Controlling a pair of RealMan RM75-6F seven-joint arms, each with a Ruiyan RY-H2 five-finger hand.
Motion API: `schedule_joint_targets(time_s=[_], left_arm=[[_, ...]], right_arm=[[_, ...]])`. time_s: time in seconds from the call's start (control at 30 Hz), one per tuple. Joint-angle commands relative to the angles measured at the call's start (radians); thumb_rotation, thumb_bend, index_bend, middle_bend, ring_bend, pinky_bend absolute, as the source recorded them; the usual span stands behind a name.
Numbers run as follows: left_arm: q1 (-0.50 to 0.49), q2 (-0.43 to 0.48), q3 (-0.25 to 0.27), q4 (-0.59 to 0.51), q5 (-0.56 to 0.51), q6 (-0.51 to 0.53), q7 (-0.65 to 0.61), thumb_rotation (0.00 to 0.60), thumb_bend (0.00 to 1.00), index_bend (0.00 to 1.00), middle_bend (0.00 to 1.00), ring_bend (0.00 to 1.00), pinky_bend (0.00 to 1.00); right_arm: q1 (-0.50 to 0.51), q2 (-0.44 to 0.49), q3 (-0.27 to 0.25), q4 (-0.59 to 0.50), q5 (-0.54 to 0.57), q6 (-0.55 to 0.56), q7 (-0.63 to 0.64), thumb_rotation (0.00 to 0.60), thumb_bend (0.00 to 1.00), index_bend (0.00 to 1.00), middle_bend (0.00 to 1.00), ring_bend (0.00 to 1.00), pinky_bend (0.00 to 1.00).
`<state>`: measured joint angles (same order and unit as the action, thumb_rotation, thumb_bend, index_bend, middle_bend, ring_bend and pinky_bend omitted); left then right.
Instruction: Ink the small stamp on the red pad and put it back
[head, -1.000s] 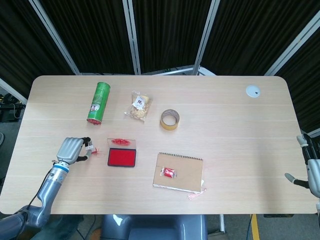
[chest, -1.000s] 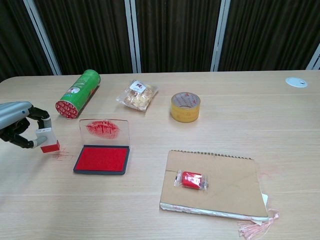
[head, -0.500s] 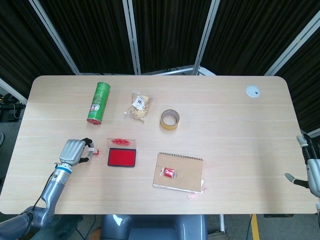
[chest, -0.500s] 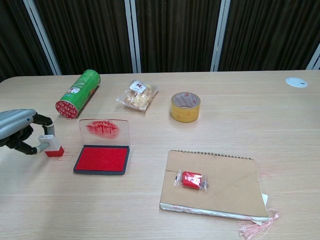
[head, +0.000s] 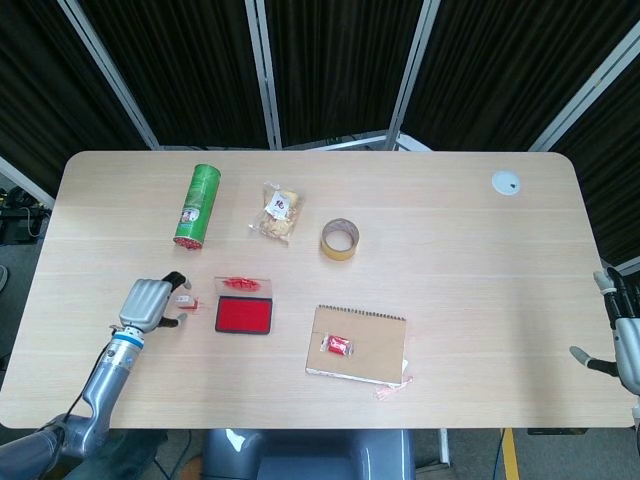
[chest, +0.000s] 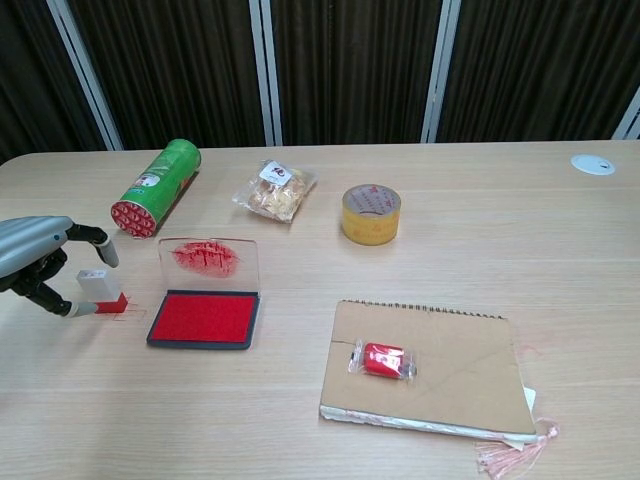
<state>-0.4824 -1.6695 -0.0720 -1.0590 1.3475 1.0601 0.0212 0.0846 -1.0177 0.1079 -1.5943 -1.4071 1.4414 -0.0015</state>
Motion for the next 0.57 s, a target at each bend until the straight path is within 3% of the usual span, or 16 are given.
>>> schedule_joint_targets(time_s=[0.03,0.17,0.27,0.33,0.43,0.57], left_arm=[[0.006,0.03,-0.009,-0.044,0.016,0.04,0.005,0.6,0.15,0.35,0.29,0.81,0.88],[0.024,0.109,-0.025,-0.152,0.05,0.132,0.028,0.6,0.12,0.33,0.25,0.79,0.87],[0.053,0.186,-0.035,-0.25,0.076,0.221,0.07,0.6,0.03,0.23,0.11,0.64,0.74],[0.081,0.239,-0.036,-0.316,0.081,0.274,0.118,0.6,0.0,0.1,0.01,0.37,0.45],[0.131,0.319,-0.024,-0.43,0.061,0.326,0.224,0.6,0.0,0.0,0.0,0.04,0.07],[0.196,0.418,-0.002,-0.591,0.025,0.387,0.361,0.6,0.0,0.0,0.0,0.0,0.0]], right_arm=[[-0.001,0.001,-0.001,-0.003,-0.003,0.002,0.003,0.6,0.0,0.0,0.0,0.0,0.0],[-0.003,0.007,-0.003,-0.009,-0.013,0.007,0.009,0.6,0.0,0.0,0.0,0.0,0.0],[-0.006,0.013,-0.005,-0.017,-0.023,0.016,0.019,0.6,0.0,0.0,0.0,0.0,0.0],[-0.009,0.018,-0.006,-0.025,-0.031,0.023,0.026,0.6,0.0,0.0,0.0,0.0,0.0],[-0.012,0.028,-0.007,-0.037,-0.043,0.034,0.037,0.6,0.0,0.0,0.0,0.0,0.0],[-0.016,0.041,-0.009,-0.049,-0.056,0.044,0.051,0.6,0.0,0.0,0.0,0.0,0.0]])
